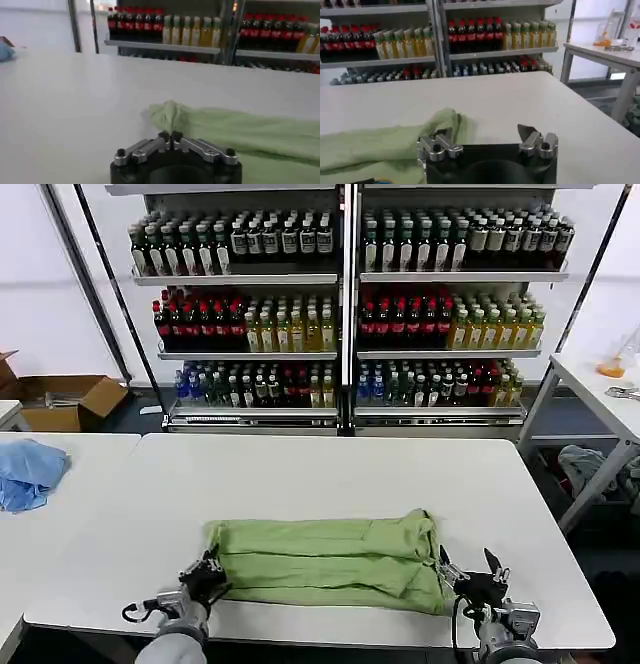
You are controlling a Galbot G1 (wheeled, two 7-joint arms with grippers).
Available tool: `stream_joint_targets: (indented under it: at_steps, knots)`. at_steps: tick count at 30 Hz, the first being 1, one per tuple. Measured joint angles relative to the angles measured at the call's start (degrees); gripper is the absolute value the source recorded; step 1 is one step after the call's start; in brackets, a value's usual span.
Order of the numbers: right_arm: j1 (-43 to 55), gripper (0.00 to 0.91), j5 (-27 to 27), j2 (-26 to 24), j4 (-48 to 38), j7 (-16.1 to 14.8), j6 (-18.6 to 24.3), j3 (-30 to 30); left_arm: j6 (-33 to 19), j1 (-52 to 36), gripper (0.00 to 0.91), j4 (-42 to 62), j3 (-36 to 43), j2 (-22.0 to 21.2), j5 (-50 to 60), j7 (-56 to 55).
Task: Fold and organize the clothes.
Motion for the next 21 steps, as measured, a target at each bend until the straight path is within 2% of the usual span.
stream_joint_targets:
  at_steps: [7,11,16,21]
  knots:
    - [0.6,0.907,0.0,-0.5,0.0,0.1,0.3,-0.1,0.7,-1.6,0.020,-0.4,-7.8,6.2,-7.4,0.0]
    - [1.0,0.907,-0.1,-0.9,0.0,0.2,0.5,-0.2,2.0,-1.6,0.020,-2.8,-11.5,8.1,-15.5,0.2]
    - [1.4,0.907,-0.4,-1.3,-0.1,0.3,0.7,-0.3,3.6,-1.5,0.020,-8.1,-12.8,8.2,-26.4,0.3]
    - [1.2,0.907,-0.6,-1.4,-0.1,0.3,0.8,-0.3,4.3,-2.3,0.020,-12.6,-10.3,6.0,-33.7,0.0]
